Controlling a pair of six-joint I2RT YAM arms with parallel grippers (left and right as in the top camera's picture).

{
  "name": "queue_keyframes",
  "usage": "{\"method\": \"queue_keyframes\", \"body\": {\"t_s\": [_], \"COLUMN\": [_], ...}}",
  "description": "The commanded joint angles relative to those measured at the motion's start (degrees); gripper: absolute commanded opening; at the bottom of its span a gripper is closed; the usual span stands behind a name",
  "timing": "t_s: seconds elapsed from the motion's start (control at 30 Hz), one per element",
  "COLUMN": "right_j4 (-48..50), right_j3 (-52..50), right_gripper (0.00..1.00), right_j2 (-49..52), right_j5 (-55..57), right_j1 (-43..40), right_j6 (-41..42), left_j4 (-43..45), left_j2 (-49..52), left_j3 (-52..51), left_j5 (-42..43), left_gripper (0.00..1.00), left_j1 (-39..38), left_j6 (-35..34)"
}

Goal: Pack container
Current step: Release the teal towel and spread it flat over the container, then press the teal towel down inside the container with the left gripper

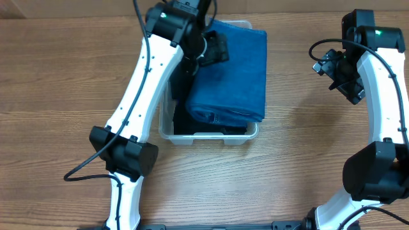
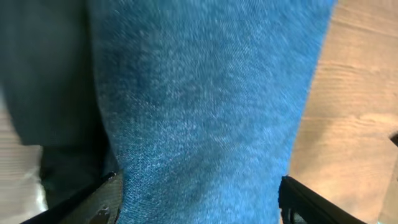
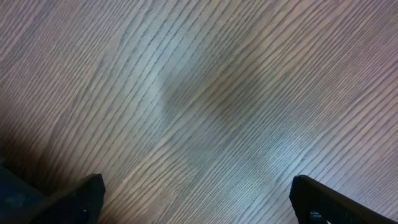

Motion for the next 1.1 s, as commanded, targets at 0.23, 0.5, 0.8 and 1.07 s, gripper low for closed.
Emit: {"method": "queue_keyframes", "body": {"t_s": [0.23,0.5,0.8,1.07], "right_j4": [0.22,0.22,0.22,0.22], "right_j3": [-0.02,-0.02,-0.02,-0.02], "right_gripper": [1.0,1.0,1.0,1.0], "right_j2": [-1.14,-1.14,-1.14,-1.14], "right_j5": [0.74,0.74,0.74,0.74], "right_j1": [-0.15,-0.15,-0.15,-0.15], "right_j6": [0.26,0.26,0.26,0.26], "left_j4": [-5.29,2.91,14.53,14.12], "left_j2": [-0.28,0.5,15.39,17.31], "left_j3": [-0.26,-0.31,-0.48,-0.09], "left_j5": [-4.17,-7.13,-10.25,-10.25], "left_gripper": [0.7,0.04,0.08,0.04], "left_j1": [8.11,7.1,6.38,6.21], "left_j6": [3.63,8.7,9.53,9.35]}}
